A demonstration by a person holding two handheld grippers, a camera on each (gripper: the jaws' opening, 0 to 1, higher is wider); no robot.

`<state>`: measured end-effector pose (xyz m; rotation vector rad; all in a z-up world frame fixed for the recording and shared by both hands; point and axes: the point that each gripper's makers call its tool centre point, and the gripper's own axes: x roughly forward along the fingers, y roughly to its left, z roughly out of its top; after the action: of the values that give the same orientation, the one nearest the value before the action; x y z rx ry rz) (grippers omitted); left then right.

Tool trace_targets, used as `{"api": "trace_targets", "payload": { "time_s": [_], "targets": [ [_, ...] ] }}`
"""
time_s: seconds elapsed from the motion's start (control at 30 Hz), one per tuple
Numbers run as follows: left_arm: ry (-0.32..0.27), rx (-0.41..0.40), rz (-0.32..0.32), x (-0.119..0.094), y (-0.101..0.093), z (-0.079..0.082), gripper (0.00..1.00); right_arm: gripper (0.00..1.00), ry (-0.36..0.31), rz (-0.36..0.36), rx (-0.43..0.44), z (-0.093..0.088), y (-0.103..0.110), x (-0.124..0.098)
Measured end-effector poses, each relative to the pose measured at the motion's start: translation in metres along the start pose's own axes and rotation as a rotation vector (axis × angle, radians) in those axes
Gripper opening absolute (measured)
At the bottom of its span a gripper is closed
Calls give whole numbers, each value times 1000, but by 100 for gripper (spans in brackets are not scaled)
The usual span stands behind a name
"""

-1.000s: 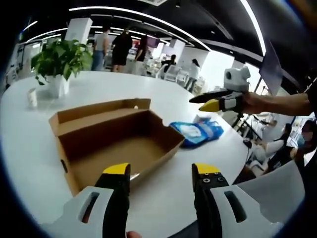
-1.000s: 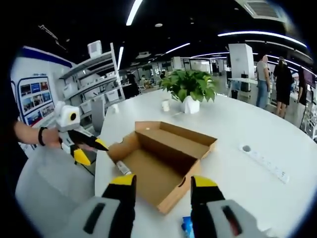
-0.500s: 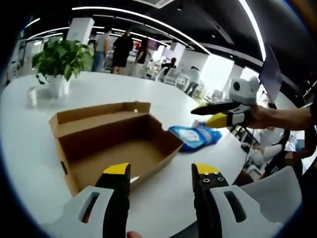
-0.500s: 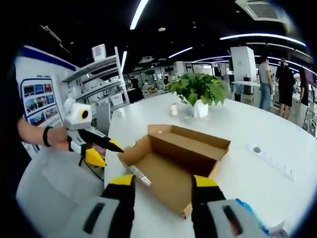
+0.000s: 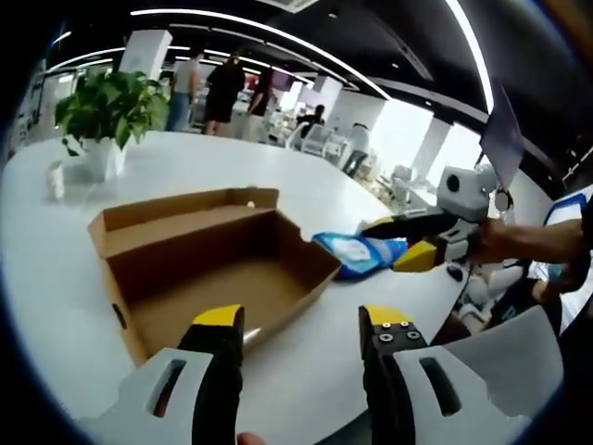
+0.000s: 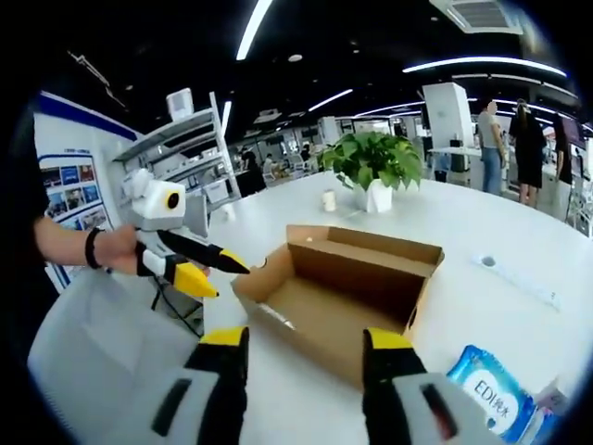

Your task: Operate the shoe box by opening the lid, removing the specified soft item, and placing it in the target area until the item is outside and the box remains undamaged.

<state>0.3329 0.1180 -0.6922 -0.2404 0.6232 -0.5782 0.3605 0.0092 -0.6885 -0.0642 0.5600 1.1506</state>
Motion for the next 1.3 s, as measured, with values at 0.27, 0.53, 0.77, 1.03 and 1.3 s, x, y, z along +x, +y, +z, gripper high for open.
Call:
{"api": "trace_targets", "payload": {
  "time_s": [0.27, 0.53, 0.77, 1.03, 1.3],
  "targets": [
    [12, 7, 8, -2, 10, 1, 51, 53, -62, -93, 86, -5, -6, -7],
    [32, 31, 6, -3, 18, 3, 51, 56, -83, -128, 114, -9, -6, -12],
    [63, 86, 28, -5, 29, 4, 50, 56, -89, -162, 83, -6, -6, -21],
    [102, 125, 28, -7, 38, 2, 50, 57, -90, -182, 88, -16, 3, -28],
    [151, 172, 33, -6, 52, 2, 49, 57, -95, -205, 110, -27, 6, -31]
  ]
}}
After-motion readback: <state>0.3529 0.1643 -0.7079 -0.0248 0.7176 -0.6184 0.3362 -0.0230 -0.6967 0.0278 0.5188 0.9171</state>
